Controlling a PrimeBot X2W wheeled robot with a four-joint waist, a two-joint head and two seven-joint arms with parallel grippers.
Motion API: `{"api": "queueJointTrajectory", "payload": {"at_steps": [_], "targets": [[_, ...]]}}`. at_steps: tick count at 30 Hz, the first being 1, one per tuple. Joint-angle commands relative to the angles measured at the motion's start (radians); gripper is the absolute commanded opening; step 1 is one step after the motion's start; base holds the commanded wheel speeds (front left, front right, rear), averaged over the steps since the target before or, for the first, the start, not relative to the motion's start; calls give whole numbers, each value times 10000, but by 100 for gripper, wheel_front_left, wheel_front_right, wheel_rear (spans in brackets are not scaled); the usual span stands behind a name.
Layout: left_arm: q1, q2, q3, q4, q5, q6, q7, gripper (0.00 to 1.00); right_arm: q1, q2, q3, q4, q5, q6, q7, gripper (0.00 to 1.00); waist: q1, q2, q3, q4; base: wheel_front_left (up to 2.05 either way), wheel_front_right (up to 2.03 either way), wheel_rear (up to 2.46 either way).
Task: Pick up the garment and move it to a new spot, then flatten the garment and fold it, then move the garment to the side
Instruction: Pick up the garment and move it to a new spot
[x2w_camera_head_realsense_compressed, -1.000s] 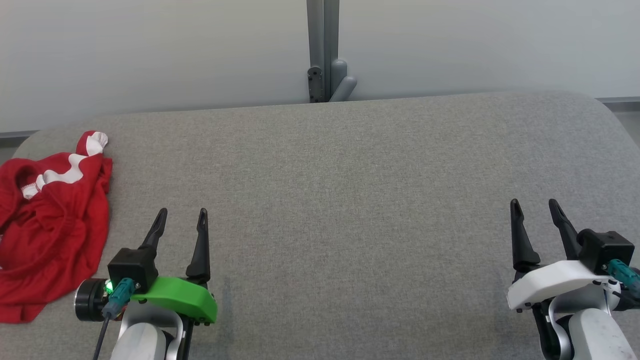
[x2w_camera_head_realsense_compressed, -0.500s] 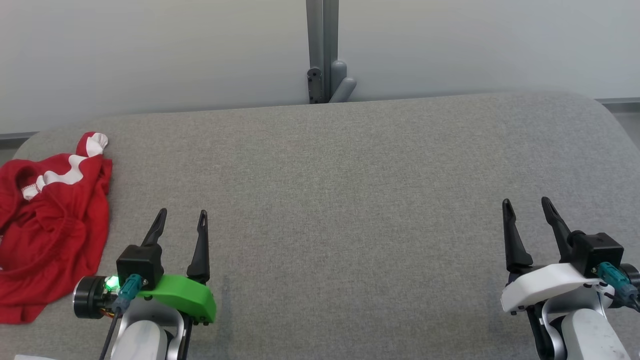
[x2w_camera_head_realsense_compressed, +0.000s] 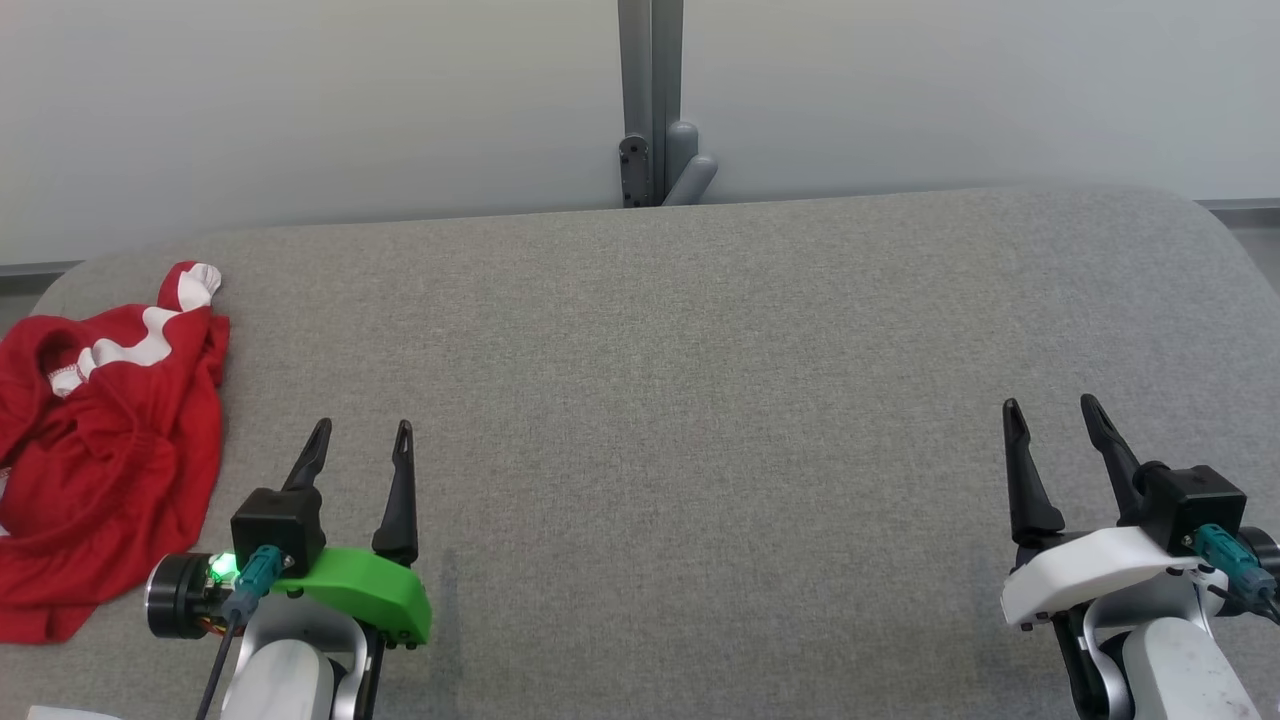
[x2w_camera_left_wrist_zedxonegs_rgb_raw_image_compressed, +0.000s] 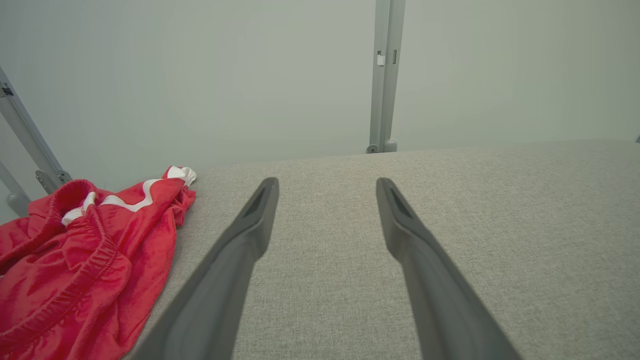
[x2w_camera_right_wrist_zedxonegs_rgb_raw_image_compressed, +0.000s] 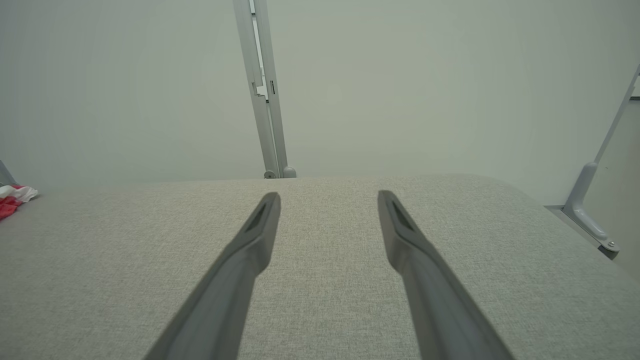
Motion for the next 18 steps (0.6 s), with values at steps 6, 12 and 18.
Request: {"api": "queueJointTrajectory", "payload": {"at_steps": [6, 12, 18], "targets": [[-98, 83, -44, 38, -152, 91, 4, 100, -34, -48, 4, 56, 108, 4, -17, 100, 0, 0, -2, 19, 0, 0, 0], [-139, 57, 24, -15, -297, 176, -63, 100, 24, -68, -32, 5, 128, 4, -9, 100, 0, 0, -4, 198, 0, 0, 0], [-155, 131, 115, -37, -382, 280, -99, 100, 66, -96, 47, -133, 116, 4, 56, 100, 0, 0, 21, 828, 0, 0, 0]]}}
